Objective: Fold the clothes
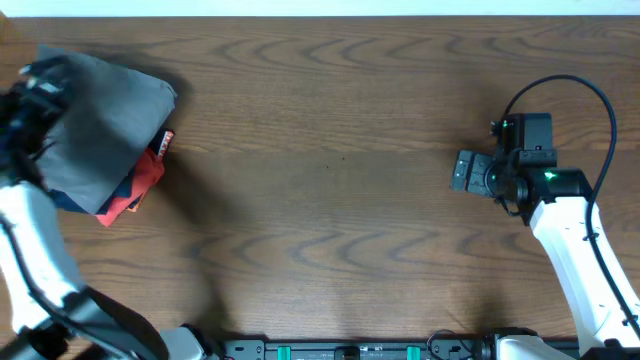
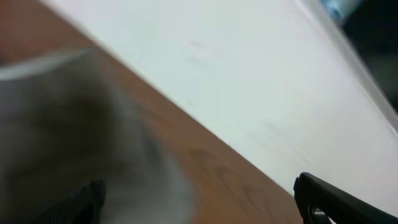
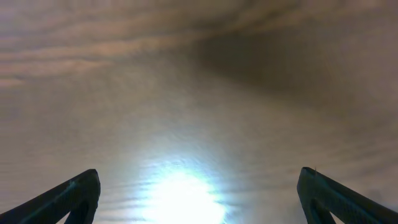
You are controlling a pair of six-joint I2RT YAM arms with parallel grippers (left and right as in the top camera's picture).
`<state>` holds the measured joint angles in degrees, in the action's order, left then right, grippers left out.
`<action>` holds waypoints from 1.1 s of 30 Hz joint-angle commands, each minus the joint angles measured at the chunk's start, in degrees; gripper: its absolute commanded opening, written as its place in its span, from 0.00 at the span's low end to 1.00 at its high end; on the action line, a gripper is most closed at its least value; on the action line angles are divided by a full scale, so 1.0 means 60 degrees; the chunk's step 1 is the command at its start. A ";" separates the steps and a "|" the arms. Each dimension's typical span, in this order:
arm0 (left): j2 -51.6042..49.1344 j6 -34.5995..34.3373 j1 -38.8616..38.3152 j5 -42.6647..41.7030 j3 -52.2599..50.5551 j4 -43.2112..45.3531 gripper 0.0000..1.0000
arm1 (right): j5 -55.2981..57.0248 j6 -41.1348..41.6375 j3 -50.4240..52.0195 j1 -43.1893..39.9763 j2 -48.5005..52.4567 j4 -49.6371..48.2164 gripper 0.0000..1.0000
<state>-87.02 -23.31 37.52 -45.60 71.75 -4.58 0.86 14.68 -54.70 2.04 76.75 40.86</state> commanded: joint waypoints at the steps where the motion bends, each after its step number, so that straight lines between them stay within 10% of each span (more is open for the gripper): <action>1: 0.0200 0.0568 -0.1297 0.0160 0.0011 -0.0714 0.98 | -0.0710 0.0153 -0.0168 -0.0215 -0.0047 -0.0175 0.99; 13: 0.0200 0.2455 -0.6761 0.5880 0.0011 -0.7009 0.98 | -0.0907 0.0073 -0.1053 -0.1191 -0.0044 0.2546 0.99; 21: 0.0459 0.2386 -0.7810 0.6725 -0.0018 -1.0641 0.98 | -0.0911 -0.0106 -0.0987 -0.1526 -0.0412 0.4229 0.99; 33: 0.7002 0.2018 -0.7810 0.6725 -0.2448 -0.7872 0.98 | -0.0925 -0.0528 0.1508 -0.1519 -0.6776 0.1905 0.99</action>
<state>-52.90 -10.57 -9.23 -6.37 61.30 -53.95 -4.54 12.93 -49.30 -6.70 44.80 54.28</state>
